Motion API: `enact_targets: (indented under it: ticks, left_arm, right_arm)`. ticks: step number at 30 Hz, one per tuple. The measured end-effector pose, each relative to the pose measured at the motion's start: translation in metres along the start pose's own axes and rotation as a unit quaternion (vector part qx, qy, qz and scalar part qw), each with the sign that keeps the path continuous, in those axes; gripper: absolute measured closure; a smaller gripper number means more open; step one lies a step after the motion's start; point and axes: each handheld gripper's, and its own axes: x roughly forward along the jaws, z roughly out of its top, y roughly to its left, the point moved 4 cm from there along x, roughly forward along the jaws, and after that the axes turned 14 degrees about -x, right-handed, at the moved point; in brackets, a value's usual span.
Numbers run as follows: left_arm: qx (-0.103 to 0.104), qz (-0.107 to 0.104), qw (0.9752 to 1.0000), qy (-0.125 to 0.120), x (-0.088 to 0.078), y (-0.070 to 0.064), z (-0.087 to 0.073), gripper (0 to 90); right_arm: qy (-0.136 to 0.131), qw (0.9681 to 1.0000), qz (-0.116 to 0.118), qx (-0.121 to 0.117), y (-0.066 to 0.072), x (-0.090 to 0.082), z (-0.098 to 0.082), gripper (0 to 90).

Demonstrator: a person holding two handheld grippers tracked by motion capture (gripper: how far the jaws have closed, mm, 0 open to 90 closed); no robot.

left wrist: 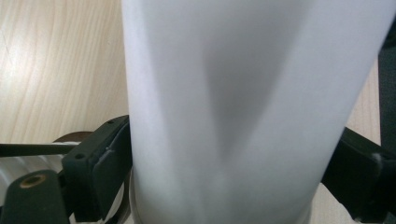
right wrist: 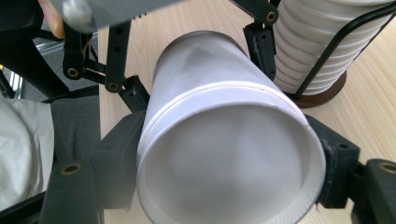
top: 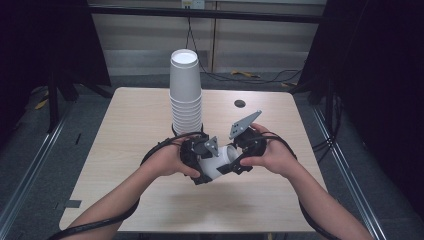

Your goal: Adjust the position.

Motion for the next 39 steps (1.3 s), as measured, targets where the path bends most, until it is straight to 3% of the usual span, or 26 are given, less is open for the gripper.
enact_targets:
  ticks: [4,5,6,10,12,16,28,32,35,37,39]
  left_arm:
    - [0.002,0.001,1.0000,-0.009,-0.001,0.002,-0.001,9.7]
    - [-0.009,-0.003,0.9999,-0.010,0.000,0.001,-0.002,9.7]
    - [0.000,-0.002,1.0000,-0.008,-0.001,0.003,-0.002,9.6]
    - [-0.011,-0.013,0.9997,-0.016,-0.003,0.002,-0.005,9.3]
    - [0.000,-0.012,0.9997,-0.022,-0.004,0.003,-0.005,9.3]
    - [0.012,-0.009,0.9997,-0.020,-0.005,0.002,-0.005,8.8]
    - [0.006,-0.009,0.9992,-0.038,-0.015,0.003,0.001,11.6]
    - [-0.008,-0.006,0.9989,-0.047,-0.018,0.006,-0.004,11.9]
    - [-0.023,-0.011,0.9985,-0.048,-0.020,0.008,-0.008,12.8]
    - [-0.031,-0.011,0.9982,-0.050,-0.022,0.008,-0.010,13.0]
    - [-0.037,-0.015,0.9977,-0.054,-0.024,0.009,-0.012,13.3]
  right_arm:
    - [-0.003,1.0000,0.001,0.009,0.001,-0.001,-0.001,24.6]
    - [-0.004,1.0000,0.000,0.009,0.001,-0.001,-0.001,24.6]
    - [-0.004,0.9999,0.002,0.013,0.001,-0.001,-0.002,24.7]
    - [-0.016,0.9997,0.001,0.016,0.001,-0.002,-0.003,25.0]
    - [-0.018,0.9997,0.005,0.015,0.001,-0.003,-0.004,25.0]
    - [-0.013,0.9998,0.004,0.014,0.002,-0.003,-0.006,25.1]
    - [0.004,0.9999,0.008,0.014,0.001,0.000,-0.014,25.0]
    - [0.011,0.9998,0.004,0.015,0.000,-0.003,-0.020,24.9]
    - [-0.004,0.9998,0.005,0.021,0.002,-0.005,-0.022,24.8]
    - [0.005,0.9999,0.002,0.011,0.003,-0.006,-0.023,24.7]
    - [0.010,0.9998,-0.002,0.016,0.002,-0.008,-0.026,24.7]
